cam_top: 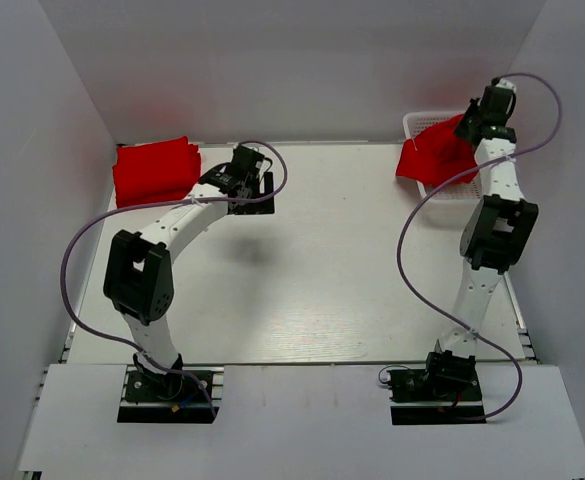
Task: Fold and stack the t-shirts
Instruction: Grab crumpled tshirt from bin with the right arm, then move the tshirt to the center of the board
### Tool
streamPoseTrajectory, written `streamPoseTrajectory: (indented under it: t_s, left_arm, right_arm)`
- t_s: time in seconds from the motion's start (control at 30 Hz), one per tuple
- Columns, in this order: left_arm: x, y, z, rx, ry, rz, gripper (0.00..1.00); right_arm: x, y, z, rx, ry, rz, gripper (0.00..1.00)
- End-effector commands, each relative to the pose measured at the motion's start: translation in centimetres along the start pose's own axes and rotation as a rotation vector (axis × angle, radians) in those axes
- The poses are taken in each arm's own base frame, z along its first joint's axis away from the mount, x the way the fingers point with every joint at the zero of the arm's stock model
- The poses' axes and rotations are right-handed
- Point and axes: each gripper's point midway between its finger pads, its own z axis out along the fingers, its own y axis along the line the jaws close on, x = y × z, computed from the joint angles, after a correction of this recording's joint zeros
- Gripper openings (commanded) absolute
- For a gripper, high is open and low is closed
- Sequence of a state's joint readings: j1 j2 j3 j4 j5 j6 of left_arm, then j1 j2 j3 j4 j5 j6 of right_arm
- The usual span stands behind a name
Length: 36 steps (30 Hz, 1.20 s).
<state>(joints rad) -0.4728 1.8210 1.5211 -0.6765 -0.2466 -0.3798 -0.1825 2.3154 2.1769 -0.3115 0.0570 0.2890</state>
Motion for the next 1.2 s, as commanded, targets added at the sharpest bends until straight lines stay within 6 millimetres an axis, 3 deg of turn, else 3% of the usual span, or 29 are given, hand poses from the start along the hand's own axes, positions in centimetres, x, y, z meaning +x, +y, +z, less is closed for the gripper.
streamPoseTrajectory:
  t_s: [0.0, 0.07, 0.1, 0.13, 0.23, 0.3, 0.33, 0.37, 0.4, 0.47, 0.53, 0.57, 0.6, 0.63, 0.7, 0.73, 0.77, 0.8, 0.83, 0.87, 0.9, 0.93, 1.0, 1.03, 1.1, 1.17]
  left_arm:
    - [-2.0, 0.6, -3.3, 0.022, -0.091, -0.037, 1.00]
    - [-1.6, 0.8, -3.5, 0.023, -0.094, -0.038, 1.00]
    - [-1.7, 0.8, -3.7, 0.029, -0.108, -0.042, 1.00]
    - [-1.3, 1.1, -4.2, 0.029, -0.108, -0.042, 1.00]
    - [-1.3, 1.6, -4.8, 0.014, -0.131, -0.057, 1.00]
    - [-1.5, 2.0, -5.6, 0.011, -0.152, -0.062, 1.00]
    - [-1.8, 2.1, -5.9, 0.004, -0.164, -0.076, 1.00]
    - [-1.4, 2.3, -6.0, 0.000, -0.156, -0.074, 1.00]
    - [-1.5, 2.8, -6.4, -0.005, -0.157, -0.091, 1.00]
    - [-1.7, 3.5, -6.7, -0.022, -0.163, -0.100, 1.00]
    - [-1.8, 4.1, -7.0, -0.039, -0.168, -0.118, 1.00]
    - [-1.5, 4.2, -7.0, -0.044, -0.156, -0.115, 1.00]
    - [-1.5, 4.4, -7.3, -0.052, -0.159, -0.128, 1.00]
    - [-0.9, 5.3, -7.3, -0.082, -0.135, -0.136, 1.00]
    - [-0.8, 5.3, -7.6, -0.082, -0.132, -0.158, 1.00]
    - [-0.8, 6.4, -8.0, -0.117, -0.137, -0.165, 1.00]
    - [-0.1, 6.8, -8.0, -0.139, -0.113, -0.168, 1.00]
    - [0.1, 7.5, -8.5, -0.172, -0.115, -0.175, 1.00]
    - [0.2, 8.2, -8.9, -0.194, -0.115, -0.203, 1.00]
    - [1.1, 8.7, -9.1, -0.221, -0.085, -0.199, 1.00]
    - [1.2, 9.7, -9.5, -0.256, -0.087, -0.215, 1.00]
    - [1.4, 10.0, -9.9, -0.268, -0.083, -0.222, 1.00]
    - [2.6, 10.8, -10.2, -0.306, -0.039, -0.233, 1.00]
    - [2.9, 10.9, -10.2, -0.310, -0.030, -0.229, 1.00]
    - [3.9, 11.2, -9.7, -0.309, 0.003, -0.230, 1.00]
    - [4.5, 10.7, -9.3, -0.285, 0.025, -0.230, 1.00]
  right_arm:
    - [-14.7, 6.1, -11.7, -0.187, -0.351, -0.079, 0.00]
    - [-16.2, 7.8, -14.3, -0.251, -0.394, -0.124, 0.00]
    - [-18.0, 9.5, -18.2, -0.321, -0.445, -0.165, 0.00]
    - [-18.4, 11.0, -20.0, -0.390, -0.460, -0.196, 0.00]
    - [-19.8, 15.8, -28.2, -0.597, -0.531, -0.279, 0.00]
    - [-19.2, 18.7, -31.6, -0.732, -0.537, -0.304, 0.00]
    - [-19.1, 20.4, -34.9, -0.829, -0.560, -0.339, 0.00]
    - [-18.8, 21.3, -36.4, -0.885, -0.547, -0.315, 0.00]
    - [-17.5, 23.7, -39.3, -1.047, -0.542, -0.382, 0.00]
    - [-17.0, 25.0, -42.8, -1.157, -0.513, -0.333, 0.00]
    - [-15.0, 26.9, -46.7, -1.366, -0.472, -0.388, 0.00]
    - [-13.6, 27.0, -46.9, -1.430, -0.382, -0.362, 0.00]
    - [-11.9, 27.7, -48.5, -1.524, -0.315, -0.381, 0.00]
    - [-9.8, 28.2, -47.2, -1.549, -0.231, -0.348, 0.00]
    - [-8.5, 28.0, -45.8, -1.527, -0.187, -0.316, 0.00]
    - [-7.7, 27.8, -44.8, -1.509, -0.170, -0.303, 0.08]
    - [-5.5, 27.2, -43.2, -1.473, -0.095, -0.257, 0.12]
    - [-3.3, 26.6, -39.9, -1.404, -0.068, -0.245, 0.21]
    - [-1.0, 25.7, -36.4, -1.306, -0.016, -0.190, 0.32]
    - [-0.2, 24.5, -35.3, -1.197, -0.012, -0.174, 0.45]
    - [4.1, 22.8, -32.0, -1.116, 0.076, -0.157, 0.90]
    - [5.1, 22.1, -31.5, -1.069, 0.086, -0.170, 0.90]
    - [6.3, 19.3, -28.6, -0.843, 0.092, -0.152, 0.90]
    - [8.4, 17.7, -27.8, -0.767, 0.136, -0.176, 0.90]
    - [9.6, 15.1, -26.7, -0.594, 0.145, -0.183, 0.90]
    - [12.0, 13.7, -26.3, -0.544, 0.196, -0.208, 0.90]
